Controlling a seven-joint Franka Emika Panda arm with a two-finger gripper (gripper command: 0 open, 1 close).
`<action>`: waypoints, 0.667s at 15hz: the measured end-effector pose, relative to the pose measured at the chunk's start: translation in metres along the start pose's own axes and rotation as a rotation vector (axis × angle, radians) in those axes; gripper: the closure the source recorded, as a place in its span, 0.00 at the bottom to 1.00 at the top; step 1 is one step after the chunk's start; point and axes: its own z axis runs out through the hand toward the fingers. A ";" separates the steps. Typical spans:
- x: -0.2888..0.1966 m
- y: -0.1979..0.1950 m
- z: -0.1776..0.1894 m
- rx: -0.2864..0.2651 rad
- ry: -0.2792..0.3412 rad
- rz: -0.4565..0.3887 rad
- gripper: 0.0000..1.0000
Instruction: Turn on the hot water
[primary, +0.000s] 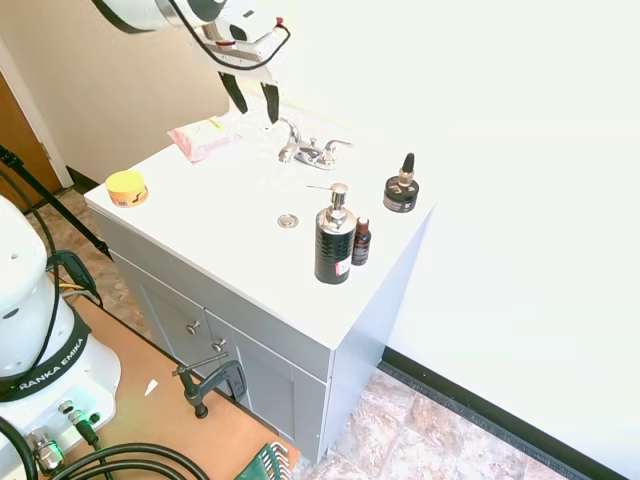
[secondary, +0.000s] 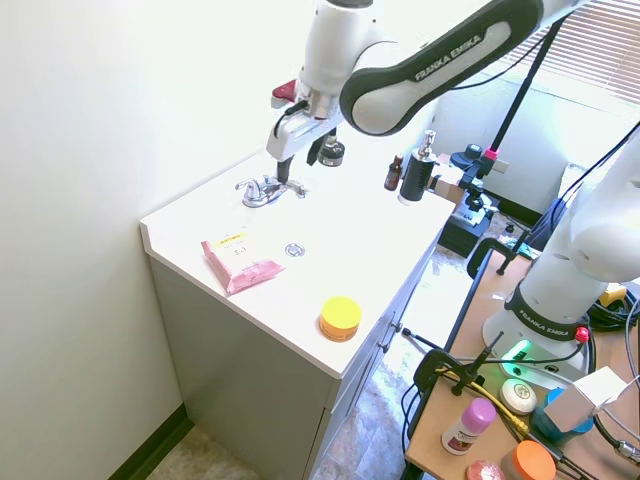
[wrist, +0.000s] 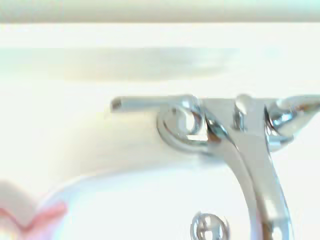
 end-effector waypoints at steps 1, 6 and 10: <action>0.001 -0.012 0.008 0.026 0.034 0.011 0.00; 0.006 -0.064 0.034 0.086 0.184 0.032 0.00; 0.009 -0.076 0.060 0.047 0.214 0.024 0.00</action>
